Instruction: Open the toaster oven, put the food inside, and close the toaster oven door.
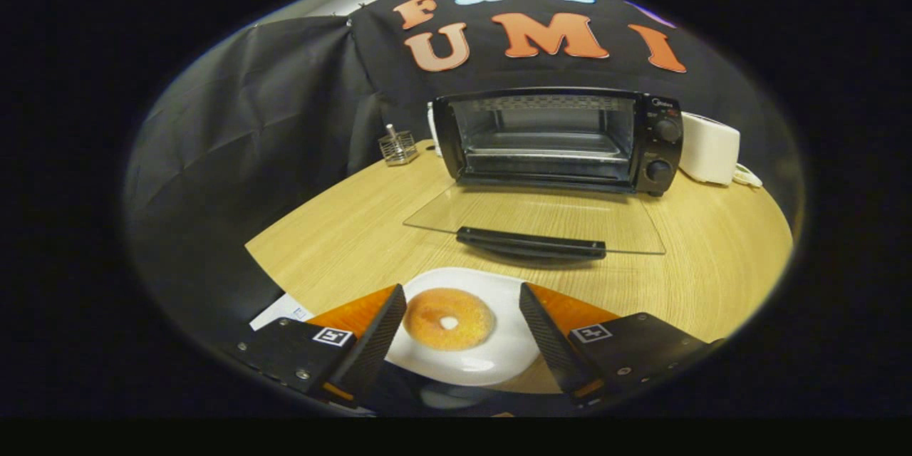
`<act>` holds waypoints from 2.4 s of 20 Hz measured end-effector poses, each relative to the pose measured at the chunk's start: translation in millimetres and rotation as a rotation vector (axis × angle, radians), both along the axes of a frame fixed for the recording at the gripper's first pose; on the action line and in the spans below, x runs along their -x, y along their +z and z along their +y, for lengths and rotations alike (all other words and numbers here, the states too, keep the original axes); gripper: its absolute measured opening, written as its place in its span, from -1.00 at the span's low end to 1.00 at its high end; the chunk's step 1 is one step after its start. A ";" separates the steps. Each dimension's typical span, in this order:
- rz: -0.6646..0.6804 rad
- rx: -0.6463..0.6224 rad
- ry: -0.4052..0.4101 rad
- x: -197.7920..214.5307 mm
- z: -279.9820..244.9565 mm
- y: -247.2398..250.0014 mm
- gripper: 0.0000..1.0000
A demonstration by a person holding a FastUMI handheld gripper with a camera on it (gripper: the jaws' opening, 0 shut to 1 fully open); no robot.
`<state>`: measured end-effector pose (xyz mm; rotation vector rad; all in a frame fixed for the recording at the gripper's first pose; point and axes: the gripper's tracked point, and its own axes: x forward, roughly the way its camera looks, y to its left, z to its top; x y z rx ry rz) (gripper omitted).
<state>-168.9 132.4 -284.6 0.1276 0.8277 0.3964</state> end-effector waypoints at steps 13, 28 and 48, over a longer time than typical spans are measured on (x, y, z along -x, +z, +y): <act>0.042 0.011 0.047 18.4 11.7 -17.8 -0.12; -0.032 -0.536 -0.331 -90.3 9.6 64.5 -0.60; -0.003 -0.688 -0.650 -268.5 -23.3 42.7 -0.60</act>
